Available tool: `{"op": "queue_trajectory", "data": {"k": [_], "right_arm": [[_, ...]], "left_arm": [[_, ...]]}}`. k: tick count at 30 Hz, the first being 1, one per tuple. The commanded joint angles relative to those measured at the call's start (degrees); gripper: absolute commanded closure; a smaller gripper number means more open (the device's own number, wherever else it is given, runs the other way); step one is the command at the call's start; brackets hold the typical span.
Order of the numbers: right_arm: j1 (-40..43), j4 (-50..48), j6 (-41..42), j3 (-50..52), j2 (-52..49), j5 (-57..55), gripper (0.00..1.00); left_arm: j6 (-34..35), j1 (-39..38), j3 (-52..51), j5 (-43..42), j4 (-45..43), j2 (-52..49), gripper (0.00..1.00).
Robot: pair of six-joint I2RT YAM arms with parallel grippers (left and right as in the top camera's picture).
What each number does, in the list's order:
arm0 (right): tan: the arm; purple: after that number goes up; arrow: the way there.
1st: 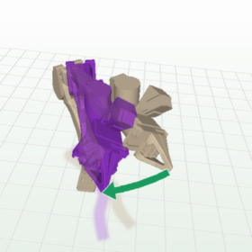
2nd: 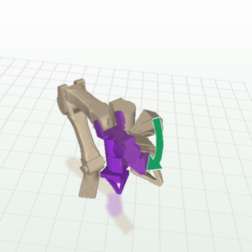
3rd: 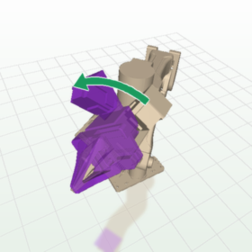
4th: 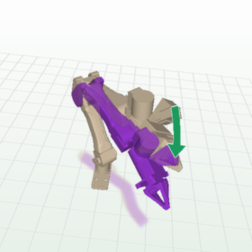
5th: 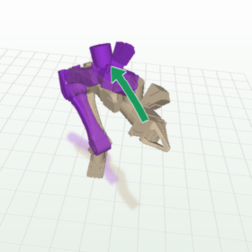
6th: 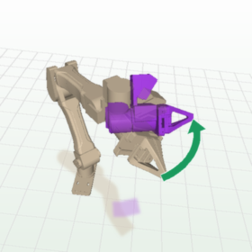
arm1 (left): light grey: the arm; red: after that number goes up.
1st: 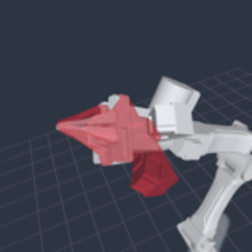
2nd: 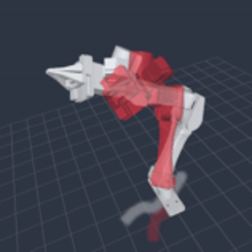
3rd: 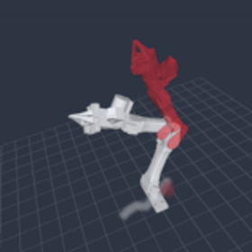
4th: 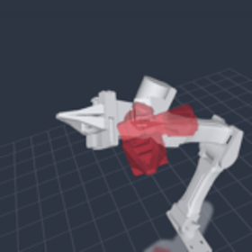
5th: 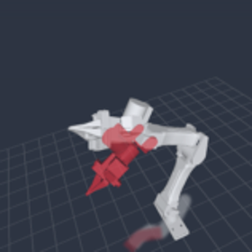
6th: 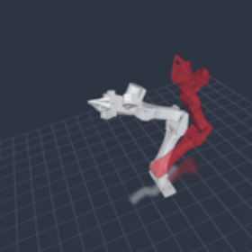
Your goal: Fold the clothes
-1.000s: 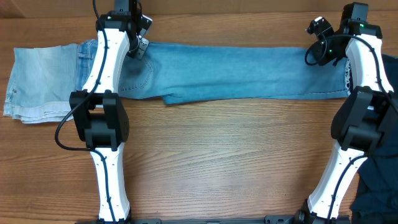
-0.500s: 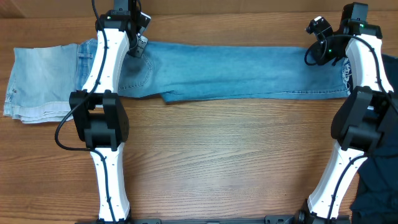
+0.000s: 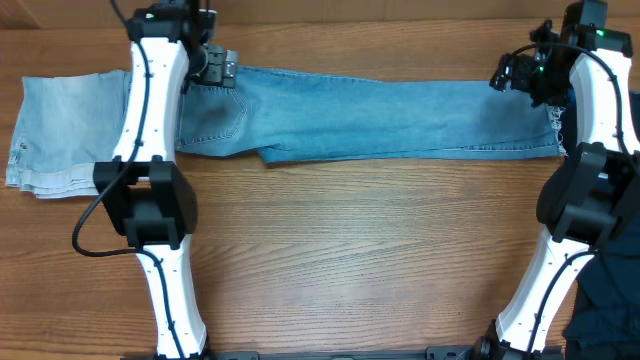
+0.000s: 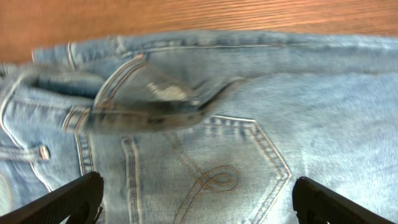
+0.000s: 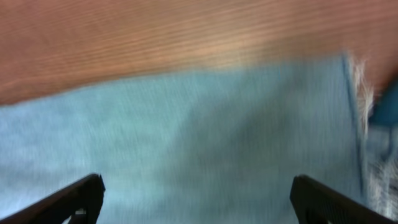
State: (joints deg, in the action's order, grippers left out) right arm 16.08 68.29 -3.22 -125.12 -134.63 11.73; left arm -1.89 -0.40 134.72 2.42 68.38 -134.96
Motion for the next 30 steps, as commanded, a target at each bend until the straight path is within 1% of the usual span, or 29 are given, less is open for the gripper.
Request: {"op": "queue_trajectory", "data": {"k": [1, 2, 3, 7, 10, 12, 14, 15, 16, 17, 20, 21, 23, 26, 28, 30], "right_arm": [[1.05, 4.11, 13.33, -1.46, 2.43, -2.67, 0.05], [1.66, 5.99, 18.62, -0.74, 2.43, -5.66, 0.05], [2.08, 6.34, 21.00, 0.17, 2.43, -6.12, 0.05], [3.15, 4.35, 26.23, 6.14, 2.40, -6.64, 0.05], [3.15, -2.29, 29.29, 13.11, 2.40, -6.54, 0.06], [3.13, -7.67, 29.88, 16.28, 2.40, -6.25, 0.09], [3.13, -9.07, 29.92, 16.44, 2.40, -6.12, 0.16], [3.15, -9.60, 30.93, 16.44, 2.40, -6.12, 0.25], [3.13, -9.99, 32.20, 16.44, 2.40, -6.10, 0.36], [3.13, -10.40, 33.35, 16.44, 2.40, -6.10, 0.40], [3.13, -10.58, 33.73, 16.44, 2.40, -5.01, 0.63], [3.13, -10.54, 33.68, 16.41, 2.43, -5.03, 0.72], [3.28, -9.75, 33.46, 16.28, 2.54, -5.25, 0.96], [3.28, -7.85, 33.46, 16.28, 3.82, -6.58, 0.96], [3.30, -4.83, 33.48, 16.28, 6.40, -10.95, 0.96], [3.30, -3.39, 33.46, 16.28, 8.13, -12.37, 0.96]], "left_arm": [[8.48, 4.92, -2.36, -3.34, 0.31, 1.18, 0.00], [8.76, 6.43, -4.46, -3.34, -0.46, 1.18, 0.01], [8.76, 6.86, -6.01, -3.54, -1.49, 1.18, 0.01], [8.09, 7.61, -14.01, -3.50, -9.01, 1.18, 0.00], [8.07, 7.50, -15.50, -3.50, -10.62, 1.18, 0.00], [6.54, 7.52, -15.50, -3.50, -10.45, 1.18, 0.00], [5.09, 7.52, -15.50, -3.50, -10.03, 1.18, 0.00], [4.42, 7.52, -15.50, -3.48, -9.99, 1.18, 0.00], [4.44, 7.54, -15.50, -3.48, -9.99, 1.18, 0.00], [4.44, 7.54, -15.50, -3.48, -9.99, 1.18, 0.00], [4.44, 7.54, -15.50, -3.48, -10.19, 1.18, 0.00], [4.44, 7.54, -15.50, -3.48, -10.12, 1.18, 0.00], [4.42, 7.56, -15.50, -3.32, -9.90, 1.18, 0.00], [4.44, 7.56, -15.50, -3.32, -9.92, 1.18, 0.00], [4.42, 7.56, -15.50, -3.32, -9.92, 1.18, 0.00], [4.42, 7.56, -15.50, -3.32, -9.97, 1.18, 0.00]]}}
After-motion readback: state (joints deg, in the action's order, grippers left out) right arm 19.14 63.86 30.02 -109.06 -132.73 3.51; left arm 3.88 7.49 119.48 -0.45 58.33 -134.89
